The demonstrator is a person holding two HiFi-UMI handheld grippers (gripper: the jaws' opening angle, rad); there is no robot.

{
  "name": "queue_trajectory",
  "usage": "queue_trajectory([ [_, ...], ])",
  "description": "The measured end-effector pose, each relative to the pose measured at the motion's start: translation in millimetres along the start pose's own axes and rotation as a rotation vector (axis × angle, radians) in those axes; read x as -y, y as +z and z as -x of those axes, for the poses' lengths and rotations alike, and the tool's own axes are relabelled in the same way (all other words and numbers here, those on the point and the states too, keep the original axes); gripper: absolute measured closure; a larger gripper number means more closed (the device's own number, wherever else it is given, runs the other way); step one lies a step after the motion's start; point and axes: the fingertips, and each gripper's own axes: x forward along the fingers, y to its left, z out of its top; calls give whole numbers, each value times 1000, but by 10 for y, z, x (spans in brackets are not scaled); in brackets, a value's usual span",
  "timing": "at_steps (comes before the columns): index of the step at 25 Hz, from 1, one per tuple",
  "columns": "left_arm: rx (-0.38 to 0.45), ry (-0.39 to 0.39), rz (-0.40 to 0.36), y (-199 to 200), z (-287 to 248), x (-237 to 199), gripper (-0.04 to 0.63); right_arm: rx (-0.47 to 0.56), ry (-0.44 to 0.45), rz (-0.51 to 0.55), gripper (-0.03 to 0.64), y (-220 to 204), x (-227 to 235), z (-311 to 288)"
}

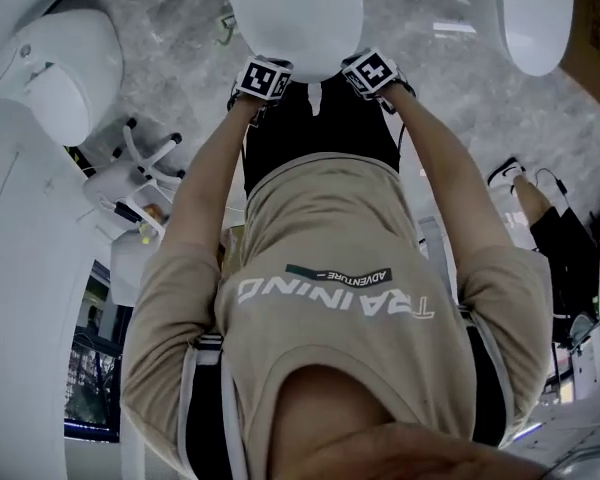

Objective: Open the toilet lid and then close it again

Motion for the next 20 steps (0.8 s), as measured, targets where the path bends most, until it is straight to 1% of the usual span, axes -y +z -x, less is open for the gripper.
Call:
queue_trajectory([
  [2,46,9,-22,162,214,74,591,20,1,77,603,101,-123,170],
  [4,94,22,-47,338,459,145,591,66,8,125,603,251,-227,328],
  [6,144,18,-52,481,687,239,591,125,19,134,603,403,-336,503],
  [9,221,-2,-24,649,973,319,591,211,22,117,603,660,-466,751],
  [13,348,11,-21,937,1366,366,591,300,-21,141,603,963,-547,1112],
  [16,439,56,-43,1109,1690,432,591,361,-62,187,603,1101,-628,1419],
  [18,507,108,-79,1292,1930,445,591,431,-90,198,603,1268,-642,1716],
  [20,593,167,-131,1550,2234,456,591,522,-122,209,603,1506,-634,2077],
])
